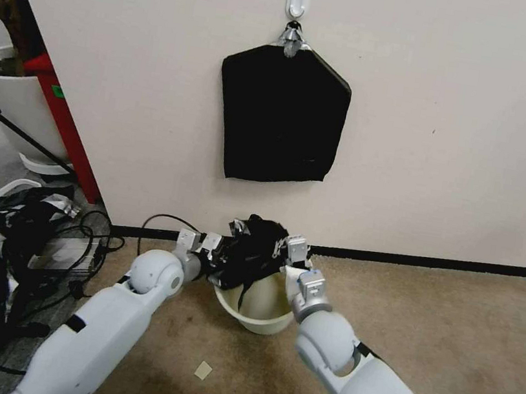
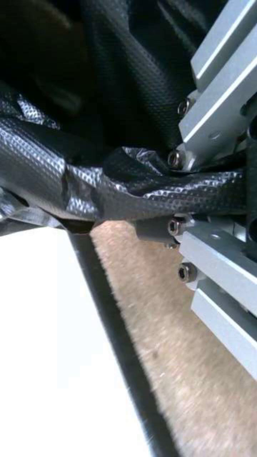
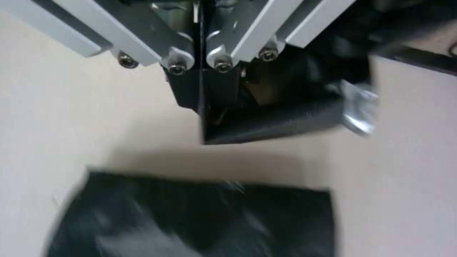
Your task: Place a trash bag onto the trash bin.
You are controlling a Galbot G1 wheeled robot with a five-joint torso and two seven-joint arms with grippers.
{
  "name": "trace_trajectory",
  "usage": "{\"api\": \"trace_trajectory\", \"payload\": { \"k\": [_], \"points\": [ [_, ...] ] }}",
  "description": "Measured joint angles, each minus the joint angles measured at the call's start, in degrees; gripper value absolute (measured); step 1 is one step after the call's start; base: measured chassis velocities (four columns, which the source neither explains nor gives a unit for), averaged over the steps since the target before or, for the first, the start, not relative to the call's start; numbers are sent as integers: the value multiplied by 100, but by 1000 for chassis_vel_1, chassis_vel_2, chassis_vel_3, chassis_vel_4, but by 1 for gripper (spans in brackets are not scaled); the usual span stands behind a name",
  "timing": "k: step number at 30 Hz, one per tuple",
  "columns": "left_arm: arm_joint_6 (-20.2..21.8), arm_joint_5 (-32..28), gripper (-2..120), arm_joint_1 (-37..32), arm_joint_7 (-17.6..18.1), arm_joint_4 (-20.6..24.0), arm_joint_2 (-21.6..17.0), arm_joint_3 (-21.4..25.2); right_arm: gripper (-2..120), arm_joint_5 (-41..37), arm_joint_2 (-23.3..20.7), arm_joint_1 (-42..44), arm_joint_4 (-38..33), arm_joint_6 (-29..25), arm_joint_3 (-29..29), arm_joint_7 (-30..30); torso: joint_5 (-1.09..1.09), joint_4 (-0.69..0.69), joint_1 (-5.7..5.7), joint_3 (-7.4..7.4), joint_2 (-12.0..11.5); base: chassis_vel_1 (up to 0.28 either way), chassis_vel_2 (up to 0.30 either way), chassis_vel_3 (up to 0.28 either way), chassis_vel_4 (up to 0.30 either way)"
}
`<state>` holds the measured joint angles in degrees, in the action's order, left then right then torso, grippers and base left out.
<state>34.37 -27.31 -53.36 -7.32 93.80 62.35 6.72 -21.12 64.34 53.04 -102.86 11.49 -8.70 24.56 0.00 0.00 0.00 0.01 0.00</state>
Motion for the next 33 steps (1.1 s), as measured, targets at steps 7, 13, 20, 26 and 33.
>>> {"api": "trace_trajectory", "payload": {
  "k": [7, 13, 20, 26, 33],
  "points": [
    [-485, 508, 2, -360, -583, 325, -171, 305, 0, -1347, -125, -63, 132, 801, 195, 517, 0, 0, 0, 0, 0, 0, 0, 0, 0],
    [-794, 660, 2, -580, -1052, 496, -228, 661, 0, -1916, -292, 101, 60, 1227, 345, 763, 0, 0, 0, 0, 0, 0, 0, 0, 0],
    [-1099, 195, 2, -531, -1122, 615, -144, 1185, 0, -2944, -826, 779, -516, 1859, 163, 952, 0, 0, 0, -1, 0, 0, 0, 0, 0],
    [-1073, -55, 2, -518, -1020, 682, -74, 1234, 0, -3010, -688, 933, -419, 1710, 77, 606, 1, 0, 0, -1, -1, 0, 0, 0, 0],
    [-1029, -95, 2, -446, -719, 623, 19, 1224, 14, -1521, -742, 1035, -423, 347, 0, -134, 0, 0, 0, -1, -1, 0, 0, 0, 0]
  ]
}}
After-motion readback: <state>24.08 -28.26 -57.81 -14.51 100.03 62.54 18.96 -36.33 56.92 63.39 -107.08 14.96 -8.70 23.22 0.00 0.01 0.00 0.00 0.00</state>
